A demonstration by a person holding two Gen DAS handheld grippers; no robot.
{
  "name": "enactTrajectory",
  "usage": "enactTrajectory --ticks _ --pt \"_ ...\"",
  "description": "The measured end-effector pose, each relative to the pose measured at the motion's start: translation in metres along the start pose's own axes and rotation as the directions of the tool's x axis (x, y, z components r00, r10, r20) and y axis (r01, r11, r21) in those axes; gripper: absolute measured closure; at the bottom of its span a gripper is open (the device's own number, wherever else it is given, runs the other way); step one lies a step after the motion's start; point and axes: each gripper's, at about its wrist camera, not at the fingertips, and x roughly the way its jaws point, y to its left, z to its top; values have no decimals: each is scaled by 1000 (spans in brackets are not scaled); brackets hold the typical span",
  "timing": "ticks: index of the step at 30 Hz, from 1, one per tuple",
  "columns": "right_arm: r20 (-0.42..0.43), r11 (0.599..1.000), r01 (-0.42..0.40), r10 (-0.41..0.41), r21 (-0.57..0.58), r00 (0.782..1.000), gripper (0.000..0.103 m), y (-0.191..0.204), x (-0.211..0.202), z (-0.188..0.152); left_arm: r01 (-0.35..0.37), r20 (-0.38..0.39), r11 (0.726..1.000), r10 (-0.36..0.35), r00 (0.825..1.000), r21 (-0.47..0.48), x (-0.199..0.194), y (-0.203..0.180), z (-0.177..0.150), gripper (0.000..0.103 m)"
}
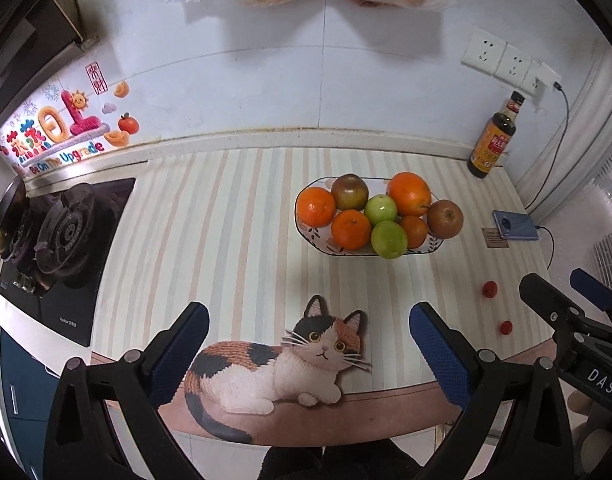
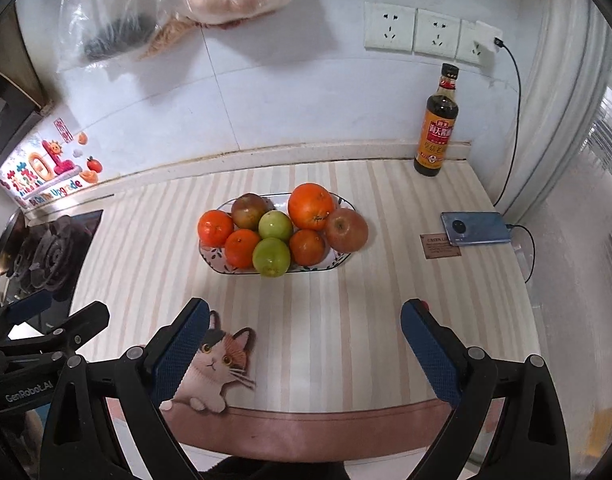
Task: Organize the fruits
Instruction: 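Withdraw both open tools from the plate, then grasp a red tomato with the left tool while the right tool grasps another tomato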
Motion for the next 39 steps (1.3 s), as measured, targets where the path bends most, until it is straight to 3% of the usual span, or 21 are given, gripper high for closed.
enactTrajectory --ticks 7,12,15,17,21,25,29,33,35,39 --pt "10 996 -61 60 59 998 5 -12 -13 -9 30 25 999 -30 999 20 -14 -10 -2 0" --pt "-14 981 -113 117 160 993 5 -68 5 -17 12 2 998 -12 1000 63 4 -43 6 0" --pt "-61 971 -73 89 226 994 17 -121 34 -28 12 -32 995 -9 999 102 27 -77 12 0" --pt "-86 962 -73 98 263 991 37 -148 51 -37 24 -69 991 -15 998 132 46 -102 14 0" --pt "-173 948 -43 102 317 980 44 -201 99 -61 45 -140 979 -18 990 197 90 -154 17 0" --pt "-246 947 -22 106 321 964 48 -227 143 -80 63 -219 969 -9 976 241 137 -201 19 0" --pt "-301 945 -32 135 326 944 52 -236 178 -93 91 -311 962 -7 950 257 179 -234 20 0" --pt "-344 954 -36 143 297 928 64 -233 204 -102 113 -379 959 -6 925 261 210 -257 18 0" --pt "-323 969 -38 118 244 939 73 -229 202 -102 125 -415 960 -9 910 252 221 -264 16 0" --pt "-301 969 -49 123 240 946 75 -236 201 -104 159 -462 954 -24 886 256 240 -277 13 0"
